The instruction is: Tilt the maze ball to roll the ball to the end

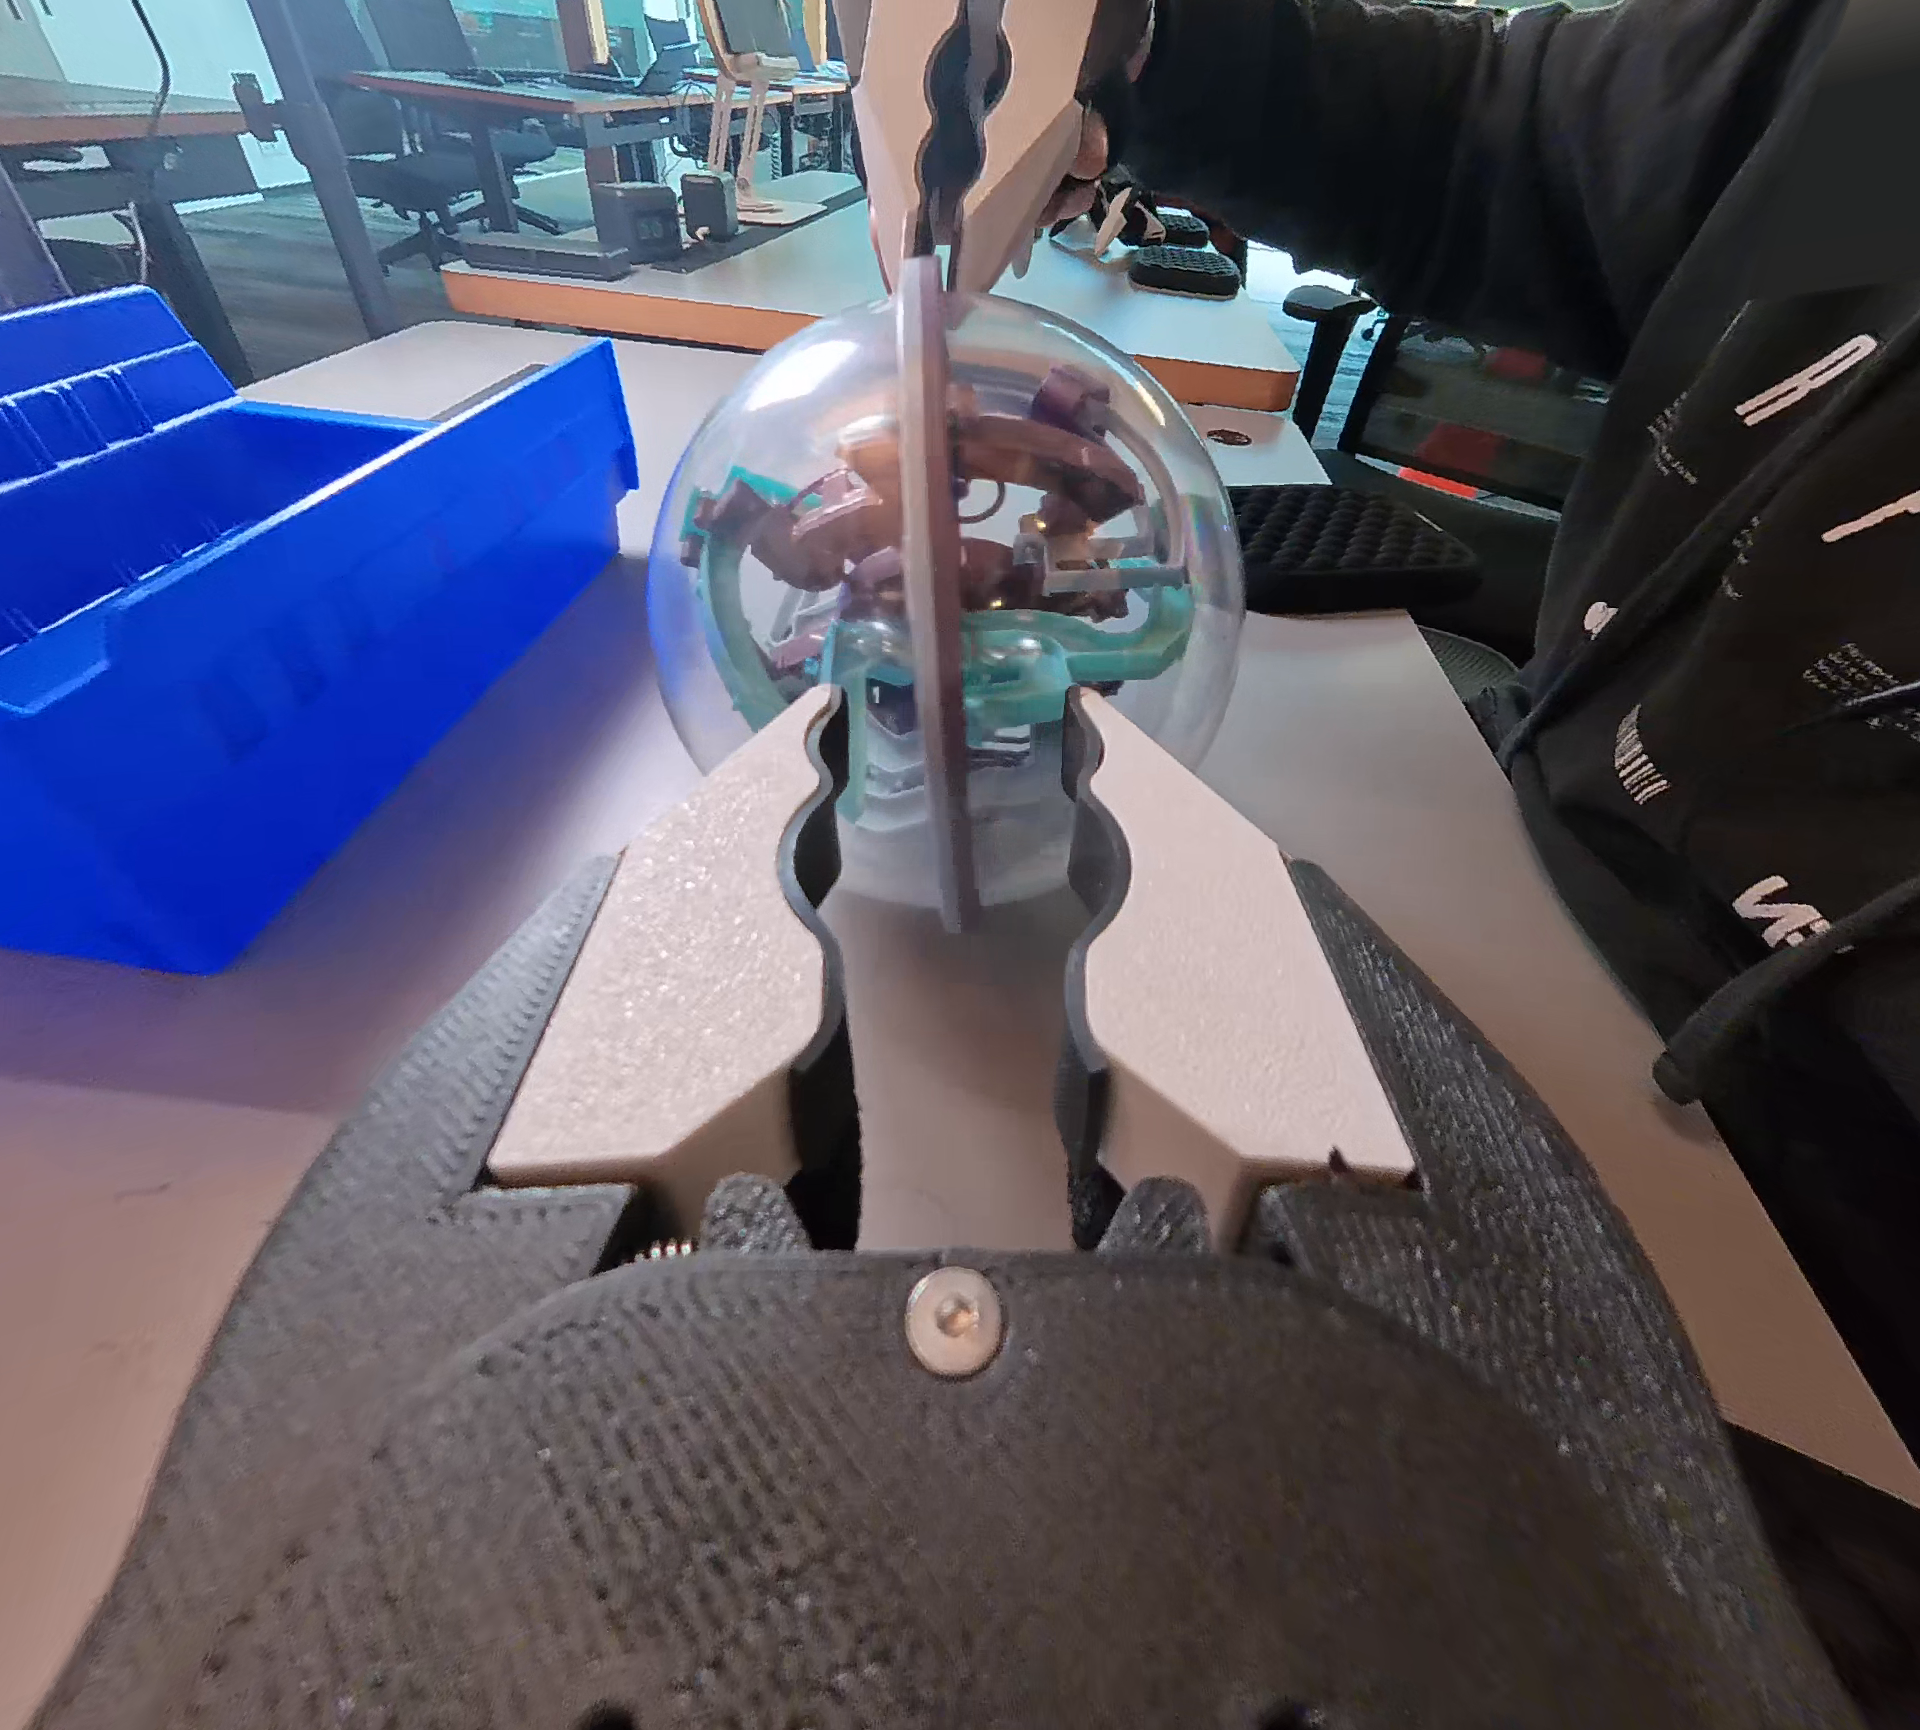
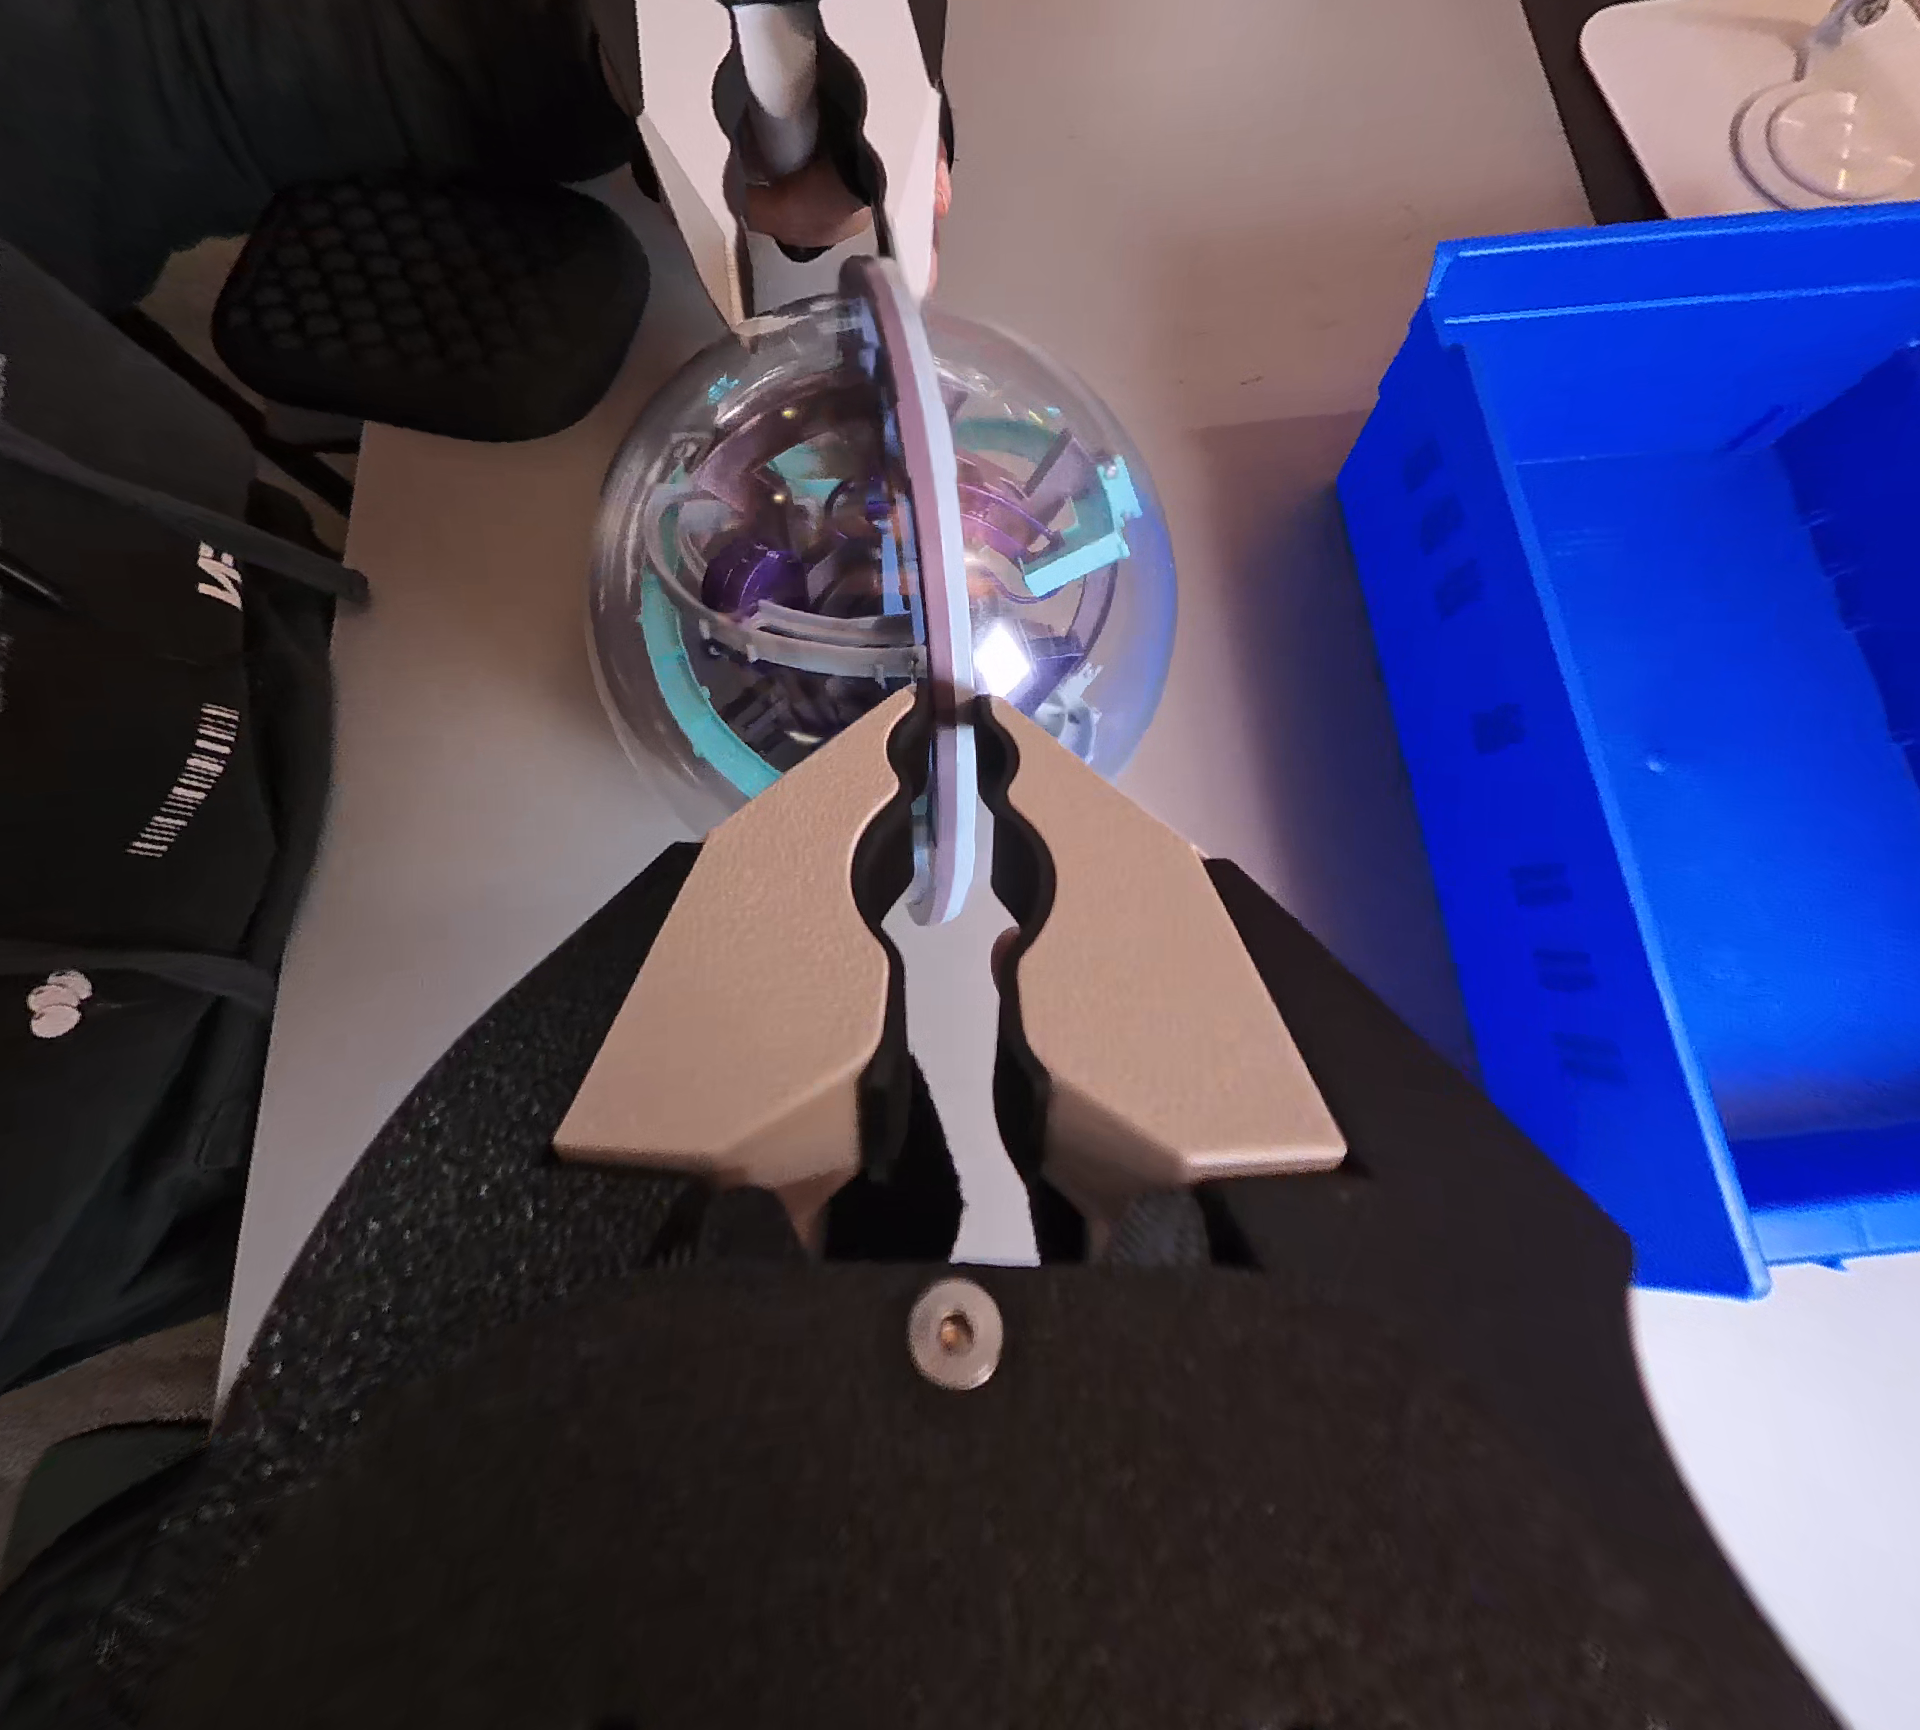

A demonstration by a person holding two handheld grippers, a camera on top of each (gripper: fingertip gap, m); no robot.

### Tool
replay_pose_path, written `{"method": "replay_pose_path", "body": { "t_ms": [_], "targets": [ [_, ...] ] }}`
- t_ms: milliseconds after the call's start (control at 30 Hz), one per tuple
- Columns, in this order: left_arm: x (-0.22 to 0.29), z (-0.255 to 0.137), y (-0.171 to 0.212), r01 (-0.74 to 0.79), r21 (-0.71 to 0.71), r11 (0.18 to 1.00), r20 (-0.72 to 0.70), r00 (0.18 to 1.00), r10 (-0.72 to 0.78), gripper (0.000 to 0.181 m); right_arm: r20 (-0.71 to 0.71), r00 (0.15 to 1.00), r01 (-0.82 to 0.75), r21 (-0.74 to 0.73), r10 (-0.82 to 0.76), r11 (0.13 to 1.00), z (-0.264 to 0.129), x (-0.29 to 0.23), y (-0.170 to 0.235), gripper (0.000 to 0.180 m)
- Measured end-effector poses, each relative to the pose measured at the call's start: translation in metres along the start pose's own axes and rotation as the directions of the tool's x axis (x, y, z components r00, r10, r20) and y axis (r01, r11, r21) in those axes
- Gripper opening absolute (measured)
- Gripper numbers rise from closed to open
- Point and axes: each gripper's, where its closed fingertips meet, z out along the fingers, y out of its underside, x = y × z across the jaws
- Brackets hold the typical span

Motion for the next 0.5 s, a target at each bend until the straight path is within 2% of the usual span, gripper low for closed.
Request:
{"method": "replay_pose_path", "body": {
  "t_ms": [267,367,500],
  "targets": [
    [-0.006,0.005,0.018,0.086,-0.003,0.996,-0.006,0.996,-0.086,0.048,0.015,0.996,-0.085,0.068,0.085,0.994,-0.002,0.005,0.010,0.005],
    [-0.006,0.009,0.021,0.167,0.013,0.986,-0.054,0.985,-0.166,0.041,0.014,0.993,-0.114,0.107,0.114,0.988,-0.003,0.005,0.018,0.005],
    [-0.006,0.012,0.025,0.195,-0.001,0.981,-0.071,0.978,-0.194,0.038,0.001,0.989,-0.146,0.199,0.148,0.969,-0.007,0.005,0.025,0.005]
  ]
}}
